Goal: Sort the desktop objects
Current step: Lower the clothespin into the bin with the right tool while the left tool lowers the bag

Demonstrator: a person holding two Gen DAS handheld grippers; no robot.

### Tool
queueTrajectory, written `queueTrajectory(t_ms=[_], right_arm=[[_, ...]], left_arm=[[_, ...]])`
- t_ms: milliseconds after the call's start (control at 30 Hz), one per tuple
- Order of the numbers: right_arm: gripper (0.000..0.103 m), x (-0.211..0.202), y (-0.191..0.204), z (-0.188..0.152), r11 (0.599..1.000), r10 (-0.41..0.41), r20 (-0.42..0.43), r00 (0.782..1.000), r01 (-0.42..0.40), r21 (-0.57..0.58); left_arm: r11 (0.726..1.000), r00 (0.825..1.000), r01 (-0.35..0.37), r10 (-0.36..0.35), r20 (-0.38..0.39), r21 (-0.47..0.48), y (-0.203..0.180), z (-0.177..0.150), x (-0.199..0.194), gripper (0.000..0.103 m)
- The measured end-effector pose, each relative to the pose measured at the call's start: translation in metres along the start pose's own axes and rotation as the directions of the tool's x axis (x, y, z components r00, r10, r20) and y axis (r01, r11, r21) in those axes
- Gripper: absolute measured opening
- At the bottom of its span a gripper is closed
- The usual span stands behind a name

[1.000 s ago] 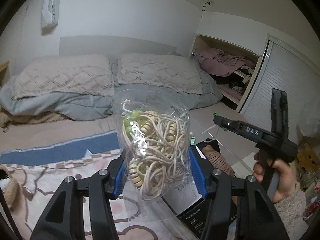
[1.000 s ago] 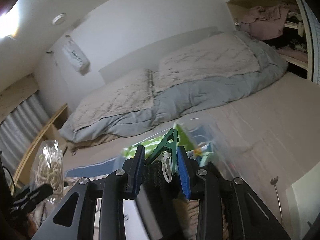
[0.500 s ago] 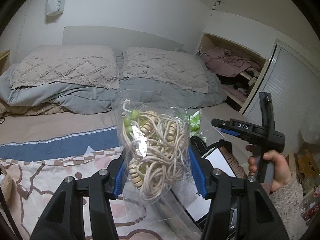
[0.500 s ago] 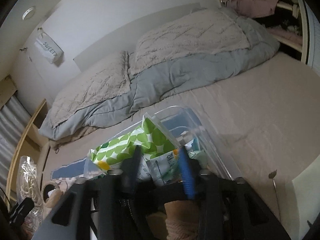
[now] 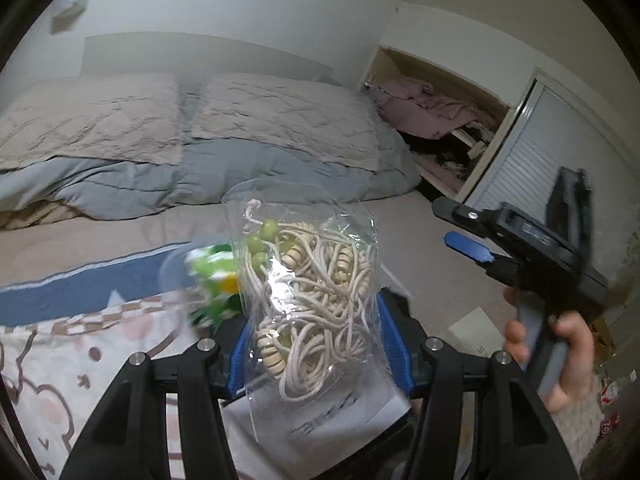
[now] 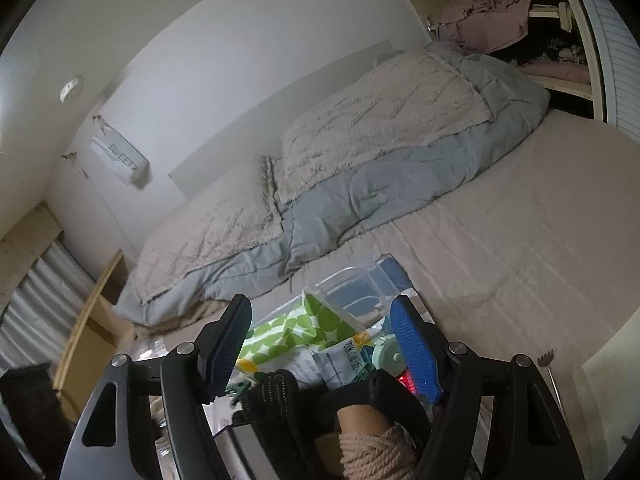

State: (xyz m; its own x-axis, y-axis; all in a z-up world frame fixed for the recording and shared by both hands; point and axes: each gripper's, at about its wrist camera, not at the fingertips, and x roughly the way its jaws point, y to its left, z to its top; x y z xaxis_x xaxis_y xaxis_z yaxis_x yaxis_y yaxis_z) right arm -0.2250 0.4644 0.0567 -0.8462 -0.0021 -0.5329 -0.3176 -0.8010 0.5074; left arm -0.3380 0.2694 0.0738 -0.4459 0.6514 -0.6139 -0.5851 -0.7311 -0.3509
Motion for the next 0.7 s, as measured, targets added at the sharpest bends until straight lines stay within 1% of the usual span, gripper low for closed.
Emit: queueTrajectory(t_ms=[67, 200, 300, 400, 500, 533, 567, 600, 633, 667, 700], right_arm=[[0.072, -0.011, -0.001, 0.003, 1.000, -0.006, 0.025, 1.000, 0.006, -0.004], [0.073, -0.028, -0.005, 0.009, 1.000, -0.015, 0.064, 0.998, 0.015, -0.008], [0.073, -0.036, -0.007, 0.013, 1.000, -0.003, 0.082, 0.997, 0.004, -0.004], [0.073, -0.039, -0.009, 0.015, 1.000, 0.022, 0.088, 0.996, -0.023, 0.004], [0.073, -0.040, -0.011, 0.016, 0.999, 0.041, 0.088, 0.995, -0.042, 0.005], [0.073, -0.039, -0.012, 0.016, 0.999, 0.042, 0.086, 0.995, -0.043, 0.004], [0.073, -0.039, -0.011, 0.016, 0.999, 0.039, 0.087, 0.995, -0.039, 0.006], [0.073, -0.038, -0.013, 0.016, 0.999, 0.035, 0.085, 0.996, -0.036, 0.009], [0.073, -0.037, -0.014, 0.016, 0.999, 0.033, 0.083, 0.996, -0.034, 0.012], [0.073, -0.036, -0.016, 0.016, 0.999, 0.033, 0.080, 0.996, -0.034, 0.016], [0.073, -0.034, -0.018, 0.016, 0.999, 0.031, 0.077, 0.997, -0.033, 0.023]], left_arm=[[0.999, 1.000, -0.015, 0.016, -0.023, 0.029, -0.013, 0.010, 0.014, 0.056], [0.990, 0.995, -0.084, 0.090, -0.049, 0.117, -0.035, 0.029, 0.045, 0.056], [0.977, 0.988, -0.124, 0.138, -0.066, 0.173, -0.048, 0.036, 0.068, 0.056], [0.959, 0.976, -0.165, 0.192, -0.101, 0.228, -0.055, 0.039, 0.093, 0.056], [0.957, 0.968, -0.161, 0.200, -0.150, 0.240, -0.057, 0.041, 0.113, 0.056], [0.959, 0.966, -0.153, 0.196, -0.167, 0.238, -0.058, 0.041, 0.117, 0.059], [0.961, 0.964, -0.142, 0.188, -0.187, 0.237, -0.058, 0.040, 0.120, 0.069], [0.962, 0.963, -0.139, 0.187, -0.196, 0.236, -0.058, 0.038, 0.121, 0.077], [0.960, 0.964, -0.148, 0.194, -0.184, 0.236, -0.058, 0.037, 0.119, 0.089], [0.957, 0.966, -0.164, 0.205, -0.159, 0.240, -0.059, 0.035, 0.115, 0.093], [0.953, 0.967, -0.176, 0.215, -0.140, 0.248, -0.059, 0.034, 0.112, 0.093]])
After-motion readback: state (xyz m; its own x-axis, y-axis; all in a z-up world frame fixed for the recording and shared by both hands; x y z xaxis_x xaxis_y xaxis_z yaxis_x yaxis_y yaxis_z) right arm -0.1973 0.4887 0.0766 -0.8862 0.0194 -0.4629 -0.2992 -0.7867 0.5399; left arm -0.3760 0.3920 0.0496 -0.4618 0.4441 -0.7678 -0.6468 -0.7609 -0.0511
